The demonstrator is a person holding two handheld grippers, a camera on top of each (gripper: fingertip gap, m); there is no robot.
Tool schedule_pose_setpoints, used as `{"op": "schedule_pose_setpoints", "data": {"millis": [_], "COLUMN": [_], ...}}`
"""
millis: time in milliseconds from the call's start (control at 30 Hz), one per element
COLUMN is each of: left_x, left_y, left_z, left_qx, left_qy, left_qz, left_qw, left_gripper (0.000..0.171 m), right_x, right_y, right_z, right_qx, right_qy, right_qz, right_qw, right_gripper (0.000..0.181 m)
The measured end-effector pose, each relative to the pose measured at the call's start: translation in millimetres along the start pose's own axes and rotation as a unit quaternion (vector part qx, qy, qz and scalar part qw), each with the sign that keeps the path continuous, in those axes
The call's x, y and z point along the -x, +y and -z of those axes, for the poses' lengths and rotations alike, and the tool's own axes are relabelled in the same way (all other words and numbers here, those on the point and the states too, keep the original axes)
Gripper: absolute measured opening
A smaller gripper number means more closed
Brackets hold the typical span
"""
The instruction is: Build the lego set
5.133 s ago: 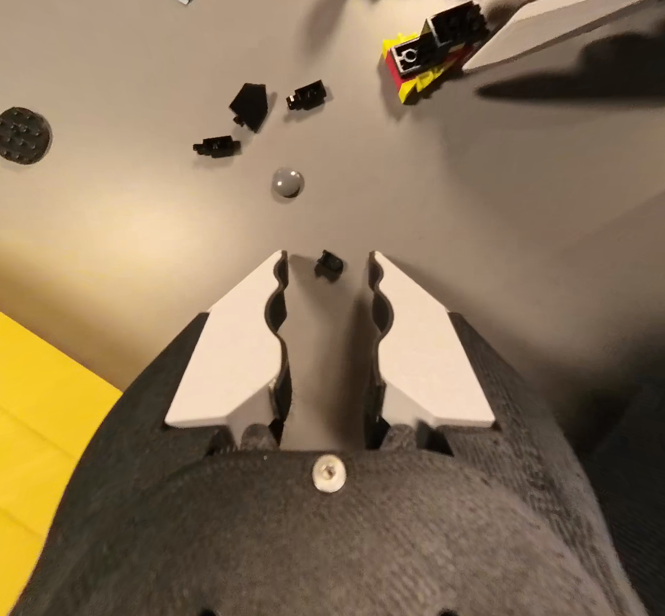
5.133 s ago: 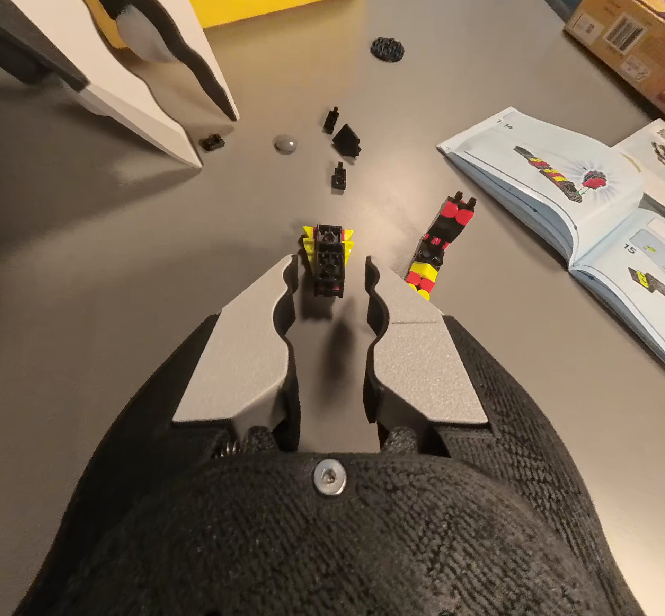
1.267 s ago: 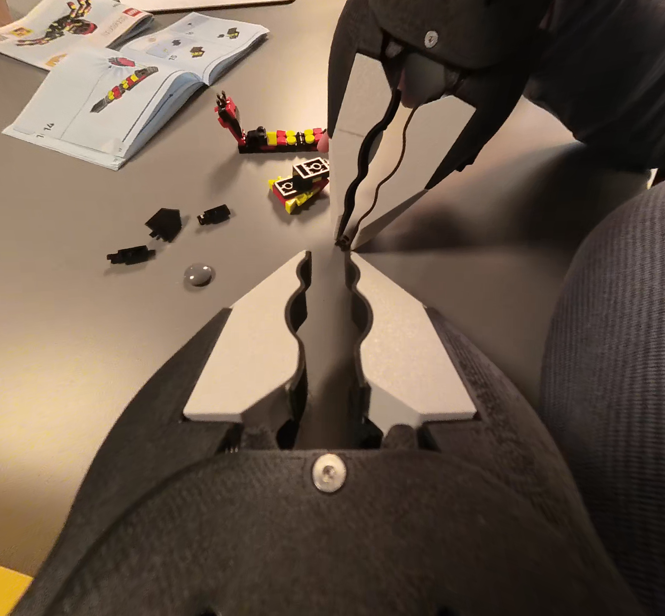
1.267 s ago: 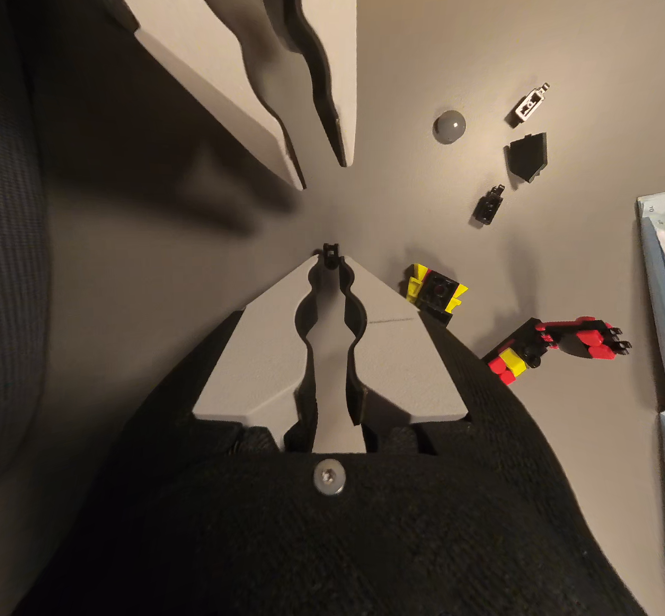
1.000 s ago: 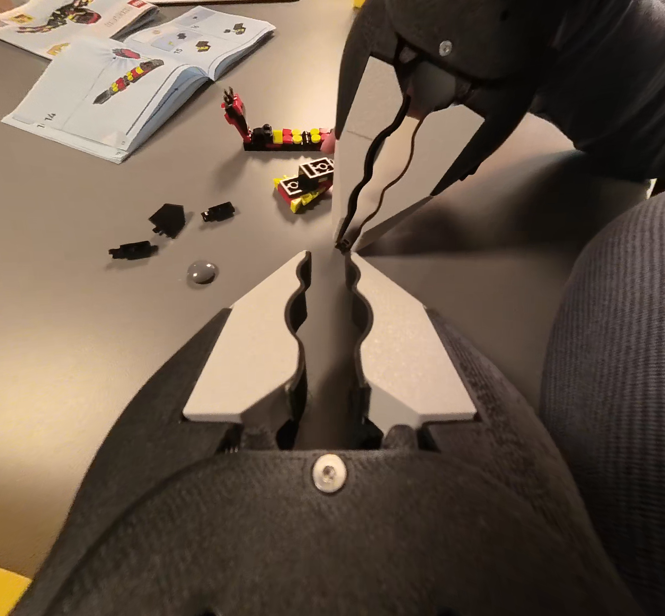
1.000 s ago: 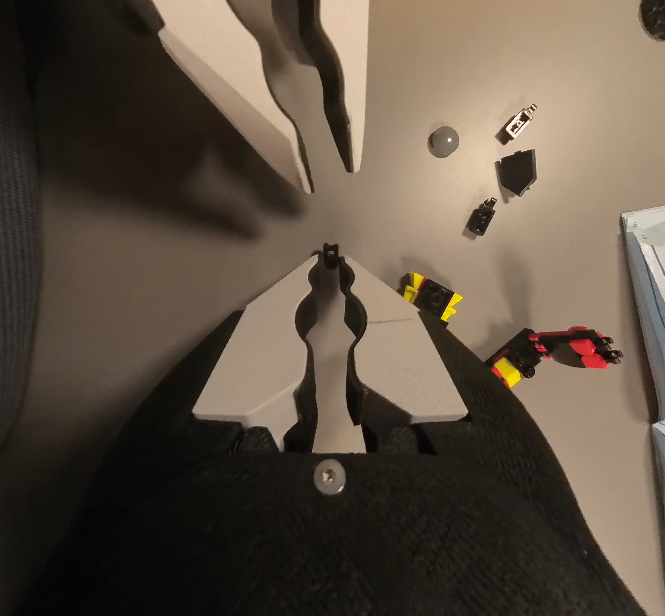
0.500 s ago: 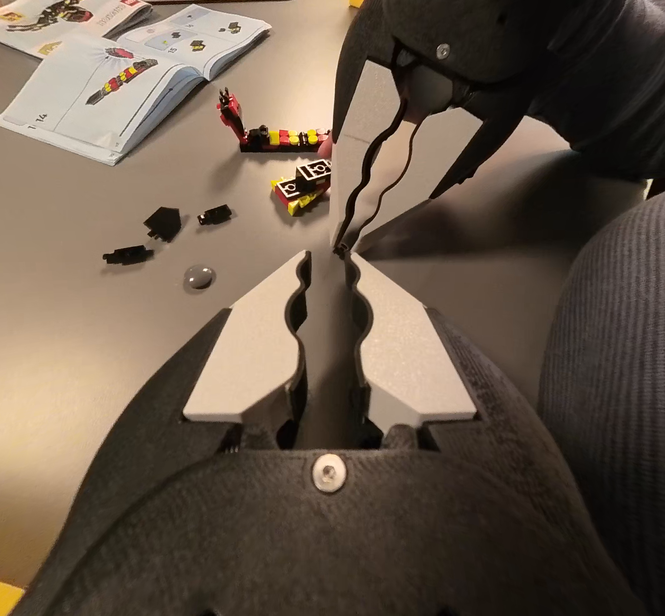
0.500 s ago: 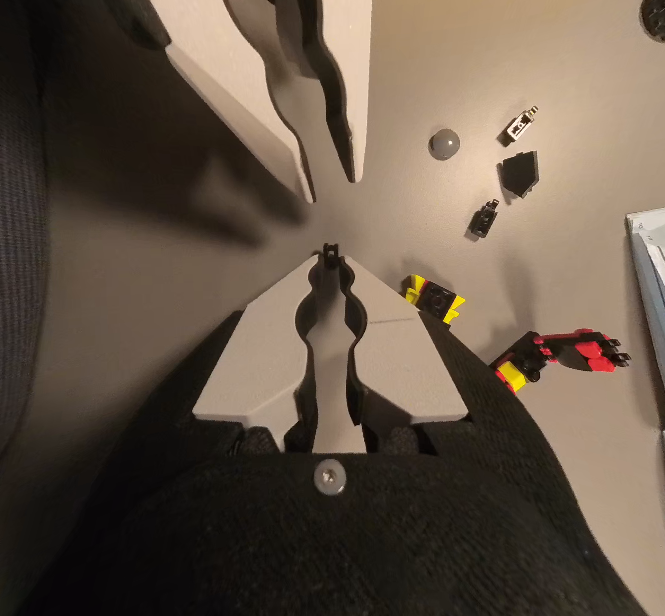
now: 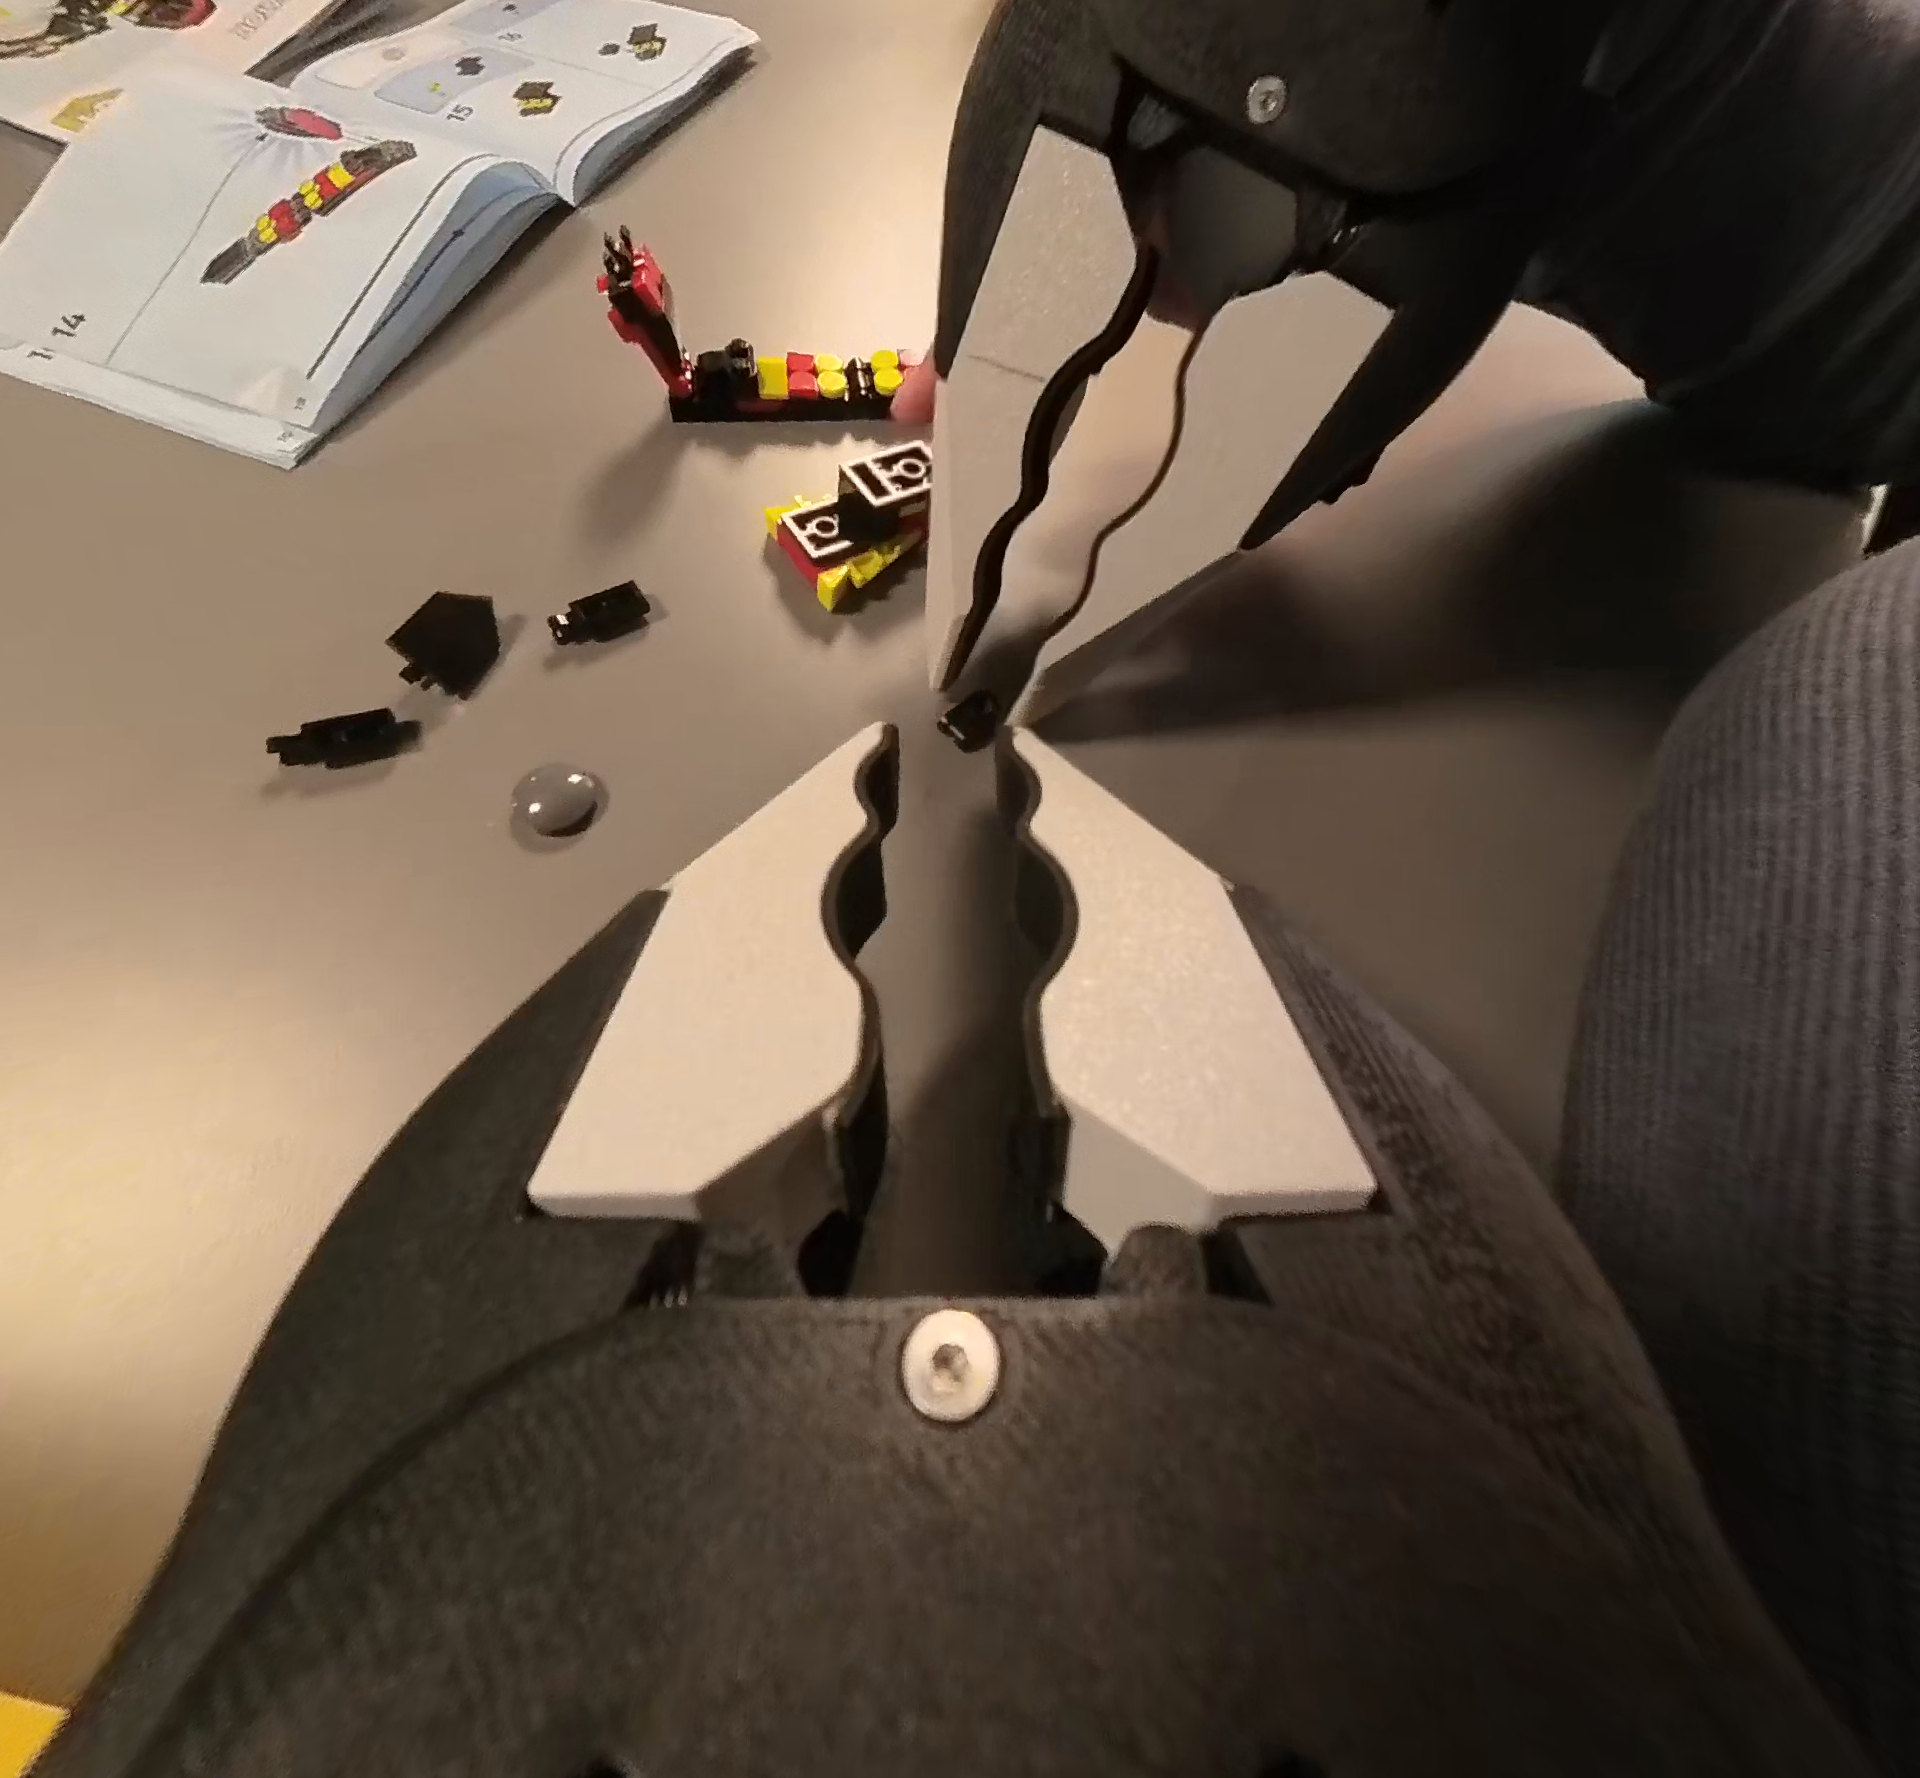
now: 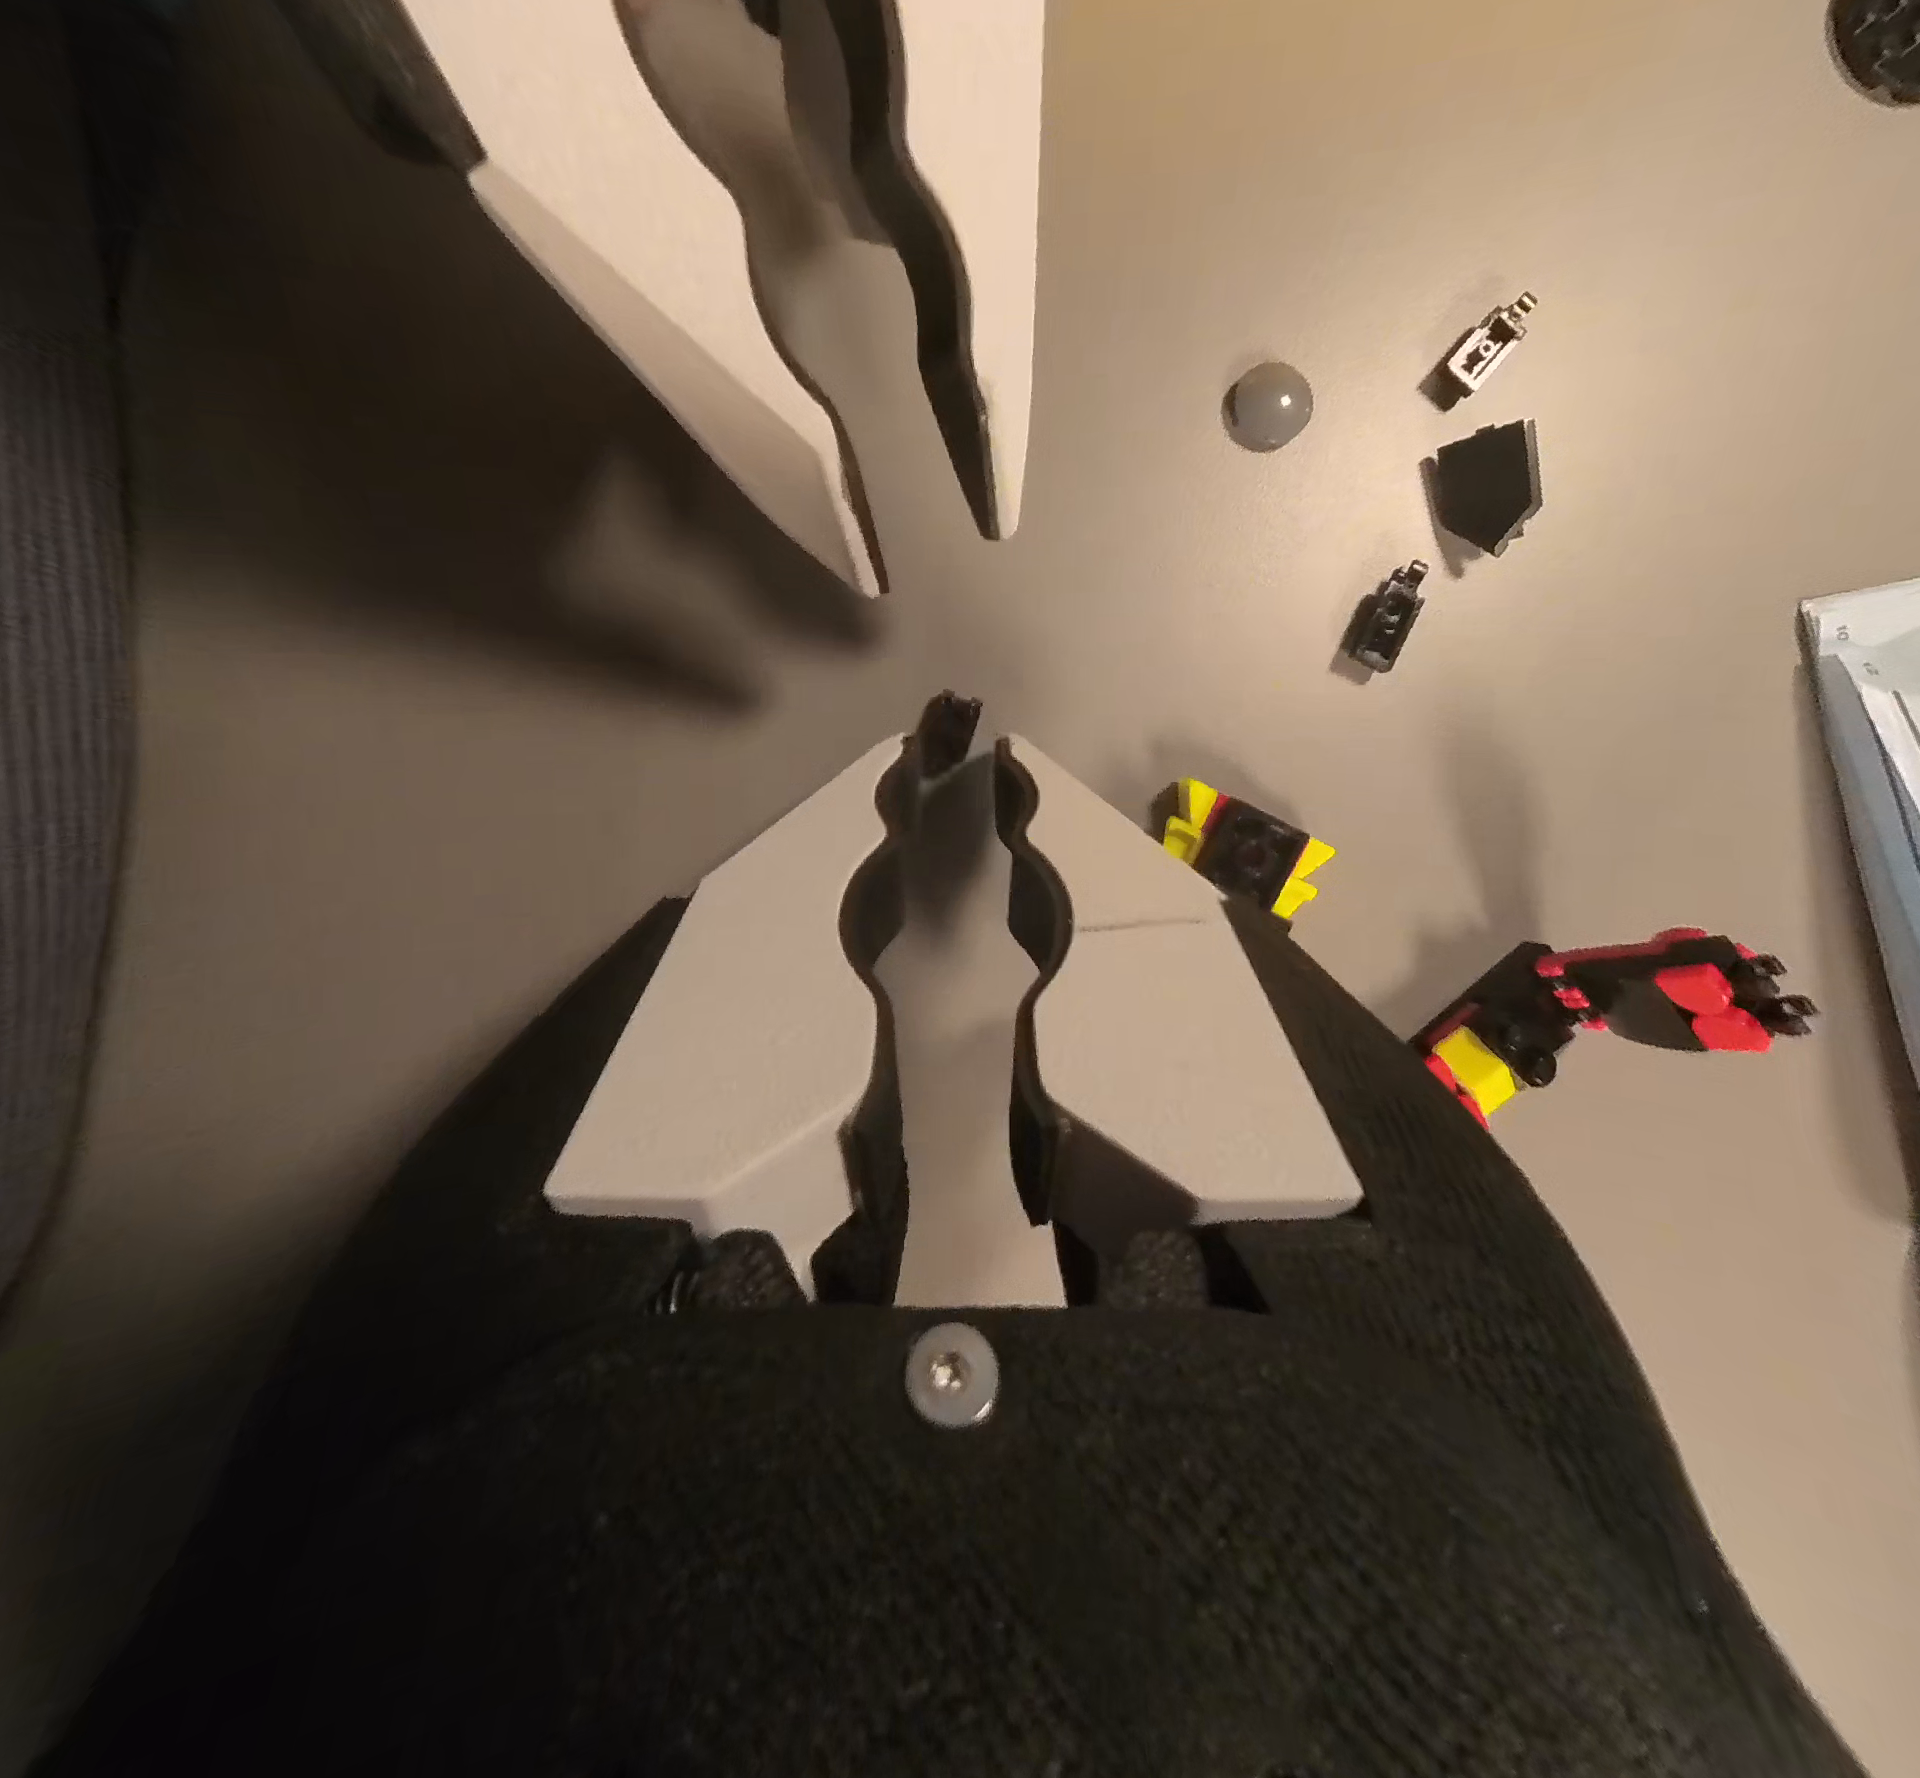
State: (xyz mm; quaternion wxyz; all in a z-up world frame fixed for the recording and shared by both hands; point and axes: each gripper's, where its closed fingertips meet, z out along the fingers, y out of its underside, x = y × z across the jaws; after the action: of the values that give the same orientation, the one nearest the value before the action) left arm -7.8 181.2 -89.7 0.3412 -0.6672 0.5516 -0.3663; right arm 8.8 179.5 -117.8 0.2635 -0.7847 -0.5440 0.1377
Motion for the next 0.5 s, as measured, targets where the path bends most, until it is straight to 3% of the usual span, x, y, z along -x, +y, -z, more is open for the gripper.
{"op": "schedule_pose_setpoints", "data": {"millis": [400, 500], "left_x": [-7, -6], "left_y": [8, 9], "left_z": [-12, -18], "left_qx": [0.045, 0.061], "left_qy": [0.026, 0.031], "left_qz": [-0.034, -0.067], "left_qw": [0.998, 0.995], "left_gripper": [0.022, 0.027], "right_x": [-14, -42], "right_y": [-1, -12], "right_z": [18, 35], "right_qx": [-0.023, -0.103], "right_qy": [0.049, 0.135], "right_qz": [0.005, -0.015], "right_qw": [0.999, 0.985], "right_gripper": [0.014, 0.038]}}
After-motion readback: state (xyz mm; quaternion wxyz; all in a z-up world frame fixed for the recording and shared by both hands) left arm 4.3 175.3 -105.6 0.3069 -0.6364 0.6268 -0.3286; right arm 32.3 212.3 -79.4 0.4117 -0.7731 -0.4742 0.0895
